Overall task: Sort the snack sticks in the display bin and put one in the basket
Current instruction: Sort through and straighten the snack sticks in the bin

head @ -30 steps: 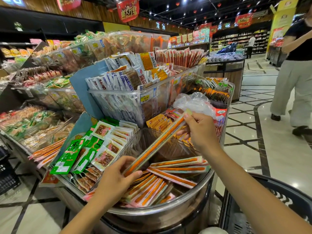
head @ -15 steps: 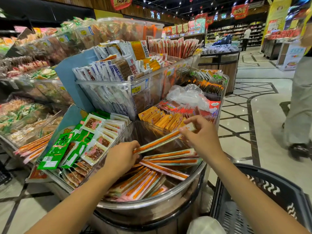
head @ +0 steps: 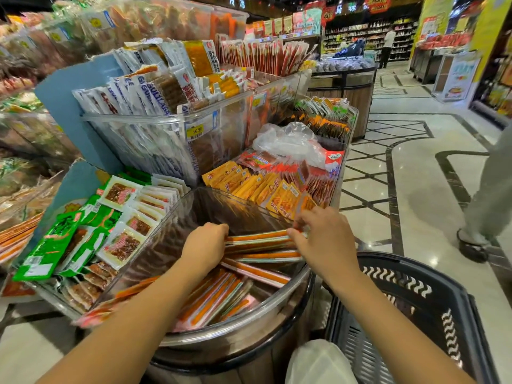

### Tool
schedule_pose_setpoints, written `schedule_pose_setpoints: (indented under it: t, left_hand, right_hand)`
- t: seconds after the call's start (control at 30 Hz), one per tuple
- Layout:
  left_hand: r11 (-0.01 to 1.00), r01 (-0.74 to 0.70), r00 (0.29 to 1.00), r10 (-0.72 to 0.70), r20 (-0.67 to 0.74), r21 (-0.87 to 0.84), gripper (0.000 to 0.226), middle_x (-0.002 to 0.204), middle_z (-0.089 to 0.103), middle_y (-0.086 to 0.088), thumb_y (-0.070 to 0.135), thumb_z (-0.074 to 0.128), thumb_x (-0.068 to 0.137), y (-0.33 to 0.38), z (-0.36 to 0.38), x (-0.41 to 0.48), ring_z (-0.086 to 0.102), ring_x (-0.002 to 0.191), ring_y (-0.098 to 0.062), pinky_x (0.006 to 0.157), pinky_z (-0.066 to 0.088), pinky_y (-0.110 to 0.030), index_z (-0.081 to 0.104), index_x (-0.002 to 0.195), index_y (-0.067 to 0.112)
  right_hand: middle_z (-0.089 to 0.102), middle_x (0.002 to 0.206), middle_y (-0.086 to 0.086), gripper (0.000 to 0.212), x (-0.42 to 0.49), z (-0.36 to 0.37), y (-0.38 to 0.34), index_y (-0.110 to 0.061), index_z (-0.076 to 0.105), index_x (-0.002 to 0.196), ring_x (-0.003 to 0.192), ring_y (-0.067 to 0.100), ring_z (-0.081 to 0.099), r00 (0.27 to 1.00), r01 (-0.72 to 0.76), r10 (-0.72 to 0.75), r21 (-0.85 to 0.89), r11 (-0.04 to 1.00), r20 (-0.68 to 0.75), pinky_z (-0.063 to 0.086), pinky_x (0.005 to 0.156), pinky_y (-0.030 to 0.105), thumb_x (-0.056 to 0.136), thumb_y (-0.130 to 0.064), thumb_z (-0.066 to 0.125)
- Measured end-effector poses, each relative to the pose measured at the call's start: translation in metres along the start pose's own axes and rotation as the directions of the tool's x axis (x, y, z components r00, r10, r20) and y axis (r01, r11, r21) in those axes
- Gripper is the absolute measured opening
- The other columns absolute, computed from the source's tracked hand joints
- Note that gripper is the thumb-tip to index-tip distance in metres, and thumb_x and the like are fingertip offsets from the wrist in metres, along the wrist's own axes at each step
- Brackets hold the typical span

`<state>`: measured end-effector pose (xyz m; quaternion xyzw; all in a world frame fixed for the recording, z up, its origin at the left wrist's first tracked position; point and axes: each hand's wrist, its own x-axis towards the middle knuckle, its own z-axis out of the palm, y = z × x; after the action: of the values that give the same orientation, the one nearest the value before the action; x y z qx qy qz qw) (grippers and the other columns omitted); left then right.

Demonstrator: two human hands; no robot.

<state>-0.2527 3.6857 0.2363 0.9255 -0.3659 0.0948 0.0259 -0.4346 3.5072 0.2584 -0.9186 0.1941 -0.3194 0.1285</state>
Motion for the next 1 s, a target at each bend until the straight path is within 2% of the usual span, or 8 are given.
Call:
schedule_pose_setpoints:
  t: [0.1,0.23,0.4,0.5,0.6,0.7,0.87,1.0]
  left_hand:
    - [0.999,0.003,1.000,-0.002,0.012,-0.048,0.018,0.104,0.069,-0.005,0.015,0.052,0.096,0.001,0.005,0.003,0.066,0.095,-0.027,0.076,0.050,-0.037,0.068,0.100,0.022]
    - [0.995,-0.009,0.996,0.018,0.087,-0.095,0.018,0.107,0.071,-0.004,0.017,0.055,0.096,-0.002,0.009,0.002,0.067,0.098,-0.026,0.081,0.052,-0.037,0.070,0.104,0.023]
    - [0.975,-0.040,0.962,0.097,0.254,-0.220,0.030,0.123,0.069,-0.002,0.013,0.054,0.097,-0.003,0.002,-0.001,0.064,0.112,-0.022,0.097,0.052,-0.039,0.066,0.124,0.020]
    - [0.967,-0.036,0.956,0.107,0.271,-0.254,0.041,0.134,0.064,-0.003,0.009,0.052,0.097,-0.007,-0.006,-0.006,0.059,0.124,-0.022,0.105,0.047,-0.036,0.059,0.136,0.016]
    - [0.954,-0.036,0.976,0.097,0.196,-0.296,0.040,0.134,0.064,-0.003,0.007,0.053,0.096,-0.014,-0.022,-0.016,0.059,0.124,-0.023,0.103,0.046,-0.032,0.060,0.135,0.014]
    - [0.959,-0.068,0.997,0.078,0.026,-0.274,0.039,0.134,0.064,-0.001,0.015,0.059,0.096,-0.028,-0.046,-0.025,0.059,0.124,-0.021,0.105,0.047,-0.037,0.061,0.135,0.017]
    - [0.976,-0.164,0.945,0.115,-0.305,-0.142,0.021,0.110,0.068,0.000,0.013,0.065,0.089,-0.073,-0.076,-0.051,0.059,0.105,-0.023,0.088,0.053,-0.045,0.069,0.108,0.019]
    - [0.987,-0.149,0.917,0.119,-0.382,-0.051,0.026,0.124,0.066,-0.002,0.017,0.070,0.087,-0.108,-0.073,-0.066,0.059,0.116,-0.025,0.100,0.048,-0.041,0.069,0.114,0.015]
  right_hand:
    - [0.058,0.088,-0.010,0.020,-0.003,0.003,0.003,-0.029,0.067,0.095,0.087,0.013,0.048,1.000,-0.014,0.014,-0.036,0.999,0.002,0.046,0.083,0.035,0.091,-0.048,0.066]
    - [0.053,0.088,-0.009,0.021,-0.006,0.004,0.002,-0.028,0.067,0.096,0.087,0.014,0.048,1.000,-0.008,0.009,-0.098,0.995,0.005,0.045,0.081,0.035,0.091,-0.049,0.065]
    - [0.052,0.090,-0.006,0.028,-0.003,0.003,-0.002,-0.025,0.070,0.096,0.090,0.016,0.048,1.000,0.000,0.001,-0.162,0.987,0.003,0.045,0.081,0.035,0.092,-0.051,0.062]
    - [0.054,0.093,-0.006,0.030,-0.002,-0.001,-0.006,-0.024,0.069,0.097,0.092,0.017,0.050,1.000,0.004,0.000,-0.179,0.984,0.018,0.046,0.083,0.037,0.092,-0.052,0.060]
    - [0.055,0.096,-0.005,0.028,-0.001,-0.006,-0.015,-0.024,0.069,0.099,0.095,0.018,0.051,1.000,0.026,-0.024,-0.157,0.987,0.016,0.046,0.084,0.037,0.092,-0.050,0.060]
    - [0.059,0.099,-0.004,0.024,0.001,-0.008,-0.033,-0.023,0.069,0.102,0.100,0.019,0.053,0.997,0.076,-0.074,-0.097,0.992,0.022,0.046,0.089,0.039,0.092,-0.044,0.062]
    - [0.063,0.100,-0.004,0.018,0.004,0.001,-0.074,-0.024,0.069,0.103,0.102,0.019,0.053,0.977,0.186,-0.188,0.032,0.982,0.099,0.043,0.092,0.038,0.093,-0.038,0.064]
    - [0.066,0.108,-0.007,0.021,0.004,0.020,-0.103,-0.026,0.069,0.113,0.106,0.017,0.055,0.919,0.272,-0.302,0.148,0.951,0.253,0.045,0.097,0.038,0.095,-0.035,0.063]
